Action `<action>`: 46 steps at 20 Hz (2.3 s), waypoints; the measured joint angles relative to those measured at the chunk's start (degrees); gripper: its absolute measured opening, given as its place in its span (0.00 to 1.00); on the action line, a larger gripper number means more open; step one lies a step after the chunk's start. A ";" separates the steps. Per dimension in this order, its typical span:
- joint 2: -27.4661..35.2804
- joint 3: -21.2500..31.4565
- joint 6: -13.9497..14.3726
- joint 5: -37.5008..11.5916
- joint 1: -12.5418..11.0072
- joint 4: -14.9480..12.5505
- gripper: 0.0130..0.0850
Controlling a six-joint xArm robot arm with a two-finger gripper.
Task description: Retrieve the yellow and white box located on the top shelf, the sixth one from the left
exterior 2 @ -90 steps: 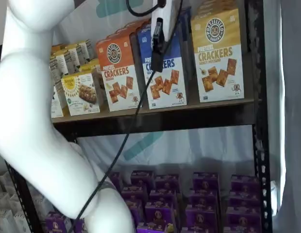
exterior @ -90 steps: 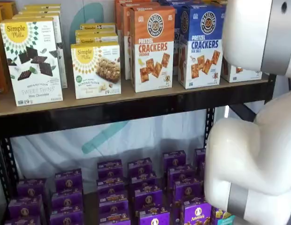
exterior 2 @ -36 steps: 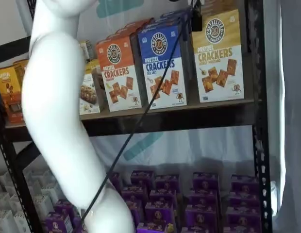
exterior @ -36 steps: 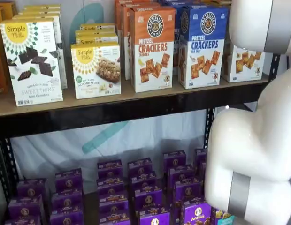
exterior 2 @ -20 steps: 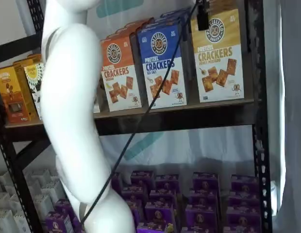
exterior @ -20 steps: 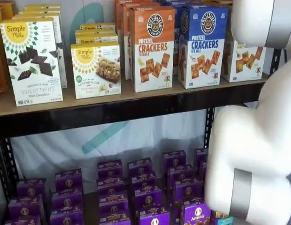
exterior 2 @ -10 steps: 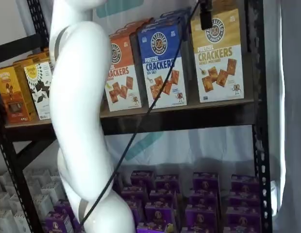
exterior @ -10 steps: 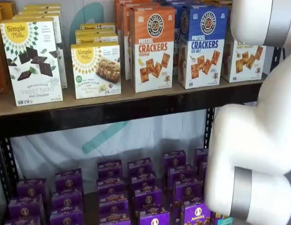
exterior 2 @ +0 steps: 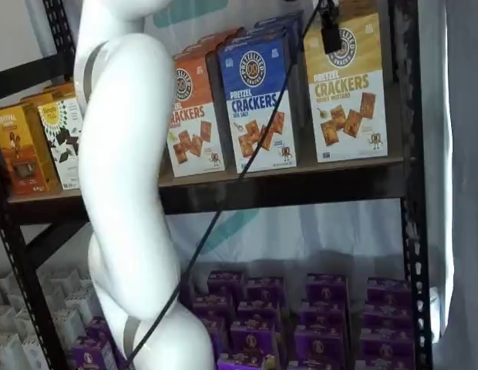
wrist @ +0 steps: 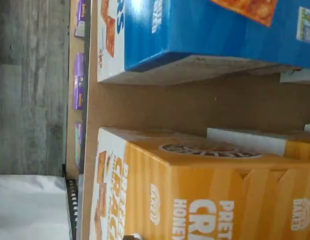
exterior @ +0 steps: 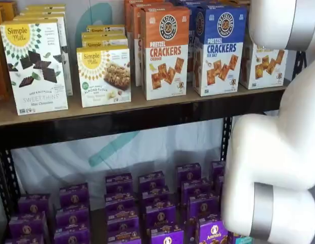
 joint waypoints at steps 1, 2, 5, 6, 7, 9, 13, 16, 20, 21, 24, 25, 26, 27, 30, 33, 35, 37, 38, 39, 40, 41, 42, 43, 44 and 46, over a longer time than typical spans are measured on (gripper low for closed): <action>0.19 -0.22 0.25 0.24 0.43 -0.82 1.00; 0.33 -0.37 0.44 0.46 0.74 -1.41 1.00; 0.50 -0.57 0.92 1.01 1.41 -2.57 1.00; 0.54 -0.68 1.01 1.25 1.52 -2.78 1.00; 0.63 -0.88 1.10 1.58 1.63 -3.02 1.00; 0.81 -1.33 1.21 2.31 1.81 -3.59 1.00; 2.08 -3.84 1.45 5.51 2.31 -5.51 1.00; 3.86 -7.05 1.69 9.41 2.74 -6.93 1.00; 4.69 -8.58 1.87 11.30 2.99 -7.44 1.00; 4.75 -8.70 1.92 11.48 3.02 -7.44 1.00; 4.73 -8.61 1.98 11.51 2.98 -7.10 1.00; 4.67 -8.49 1.99 11.43 2.95 -6.99 1.00; 4.67 -8.49 2.01 11.46 2.93 -6.93 1.00; 4.71 -8.53 2.03 11.55 2.92 -6.85 1.00; 4.93 -8.77 2.05 11.98 2.76 -6.42 1.00; 5.39 -9.38 2.05 12.80 2.59 -6.09 1.00; 5.43 -9.35 2.00 12.93 2.48 -5.94 1.00; 5.43 -9.25 1.95 12.94 2.30 -5.61 1.00; 5.40 -9.13 1.91 12.89 2.18 -5.40 0.94; 5.39 -9.10 1.89 12.90 2.15 -5.34 0.94; 5.51 -9.29 1.87 13.12 2.09 -5.26 0.94; 5.61 -9.44 1.84 13.28 2.03 -5.18 0.94; 5.67 -9.52 1.81 13.36 1.93 -5.03 0.94; 5.75 -9.66 1.77 13.46 1.85 -4.89 0.94; 5.84 -9.81 1.72 13.55 1.74 -4.74 0.94; 5.95 -10.02 1.62 13.65 1.55 -4.49 0.94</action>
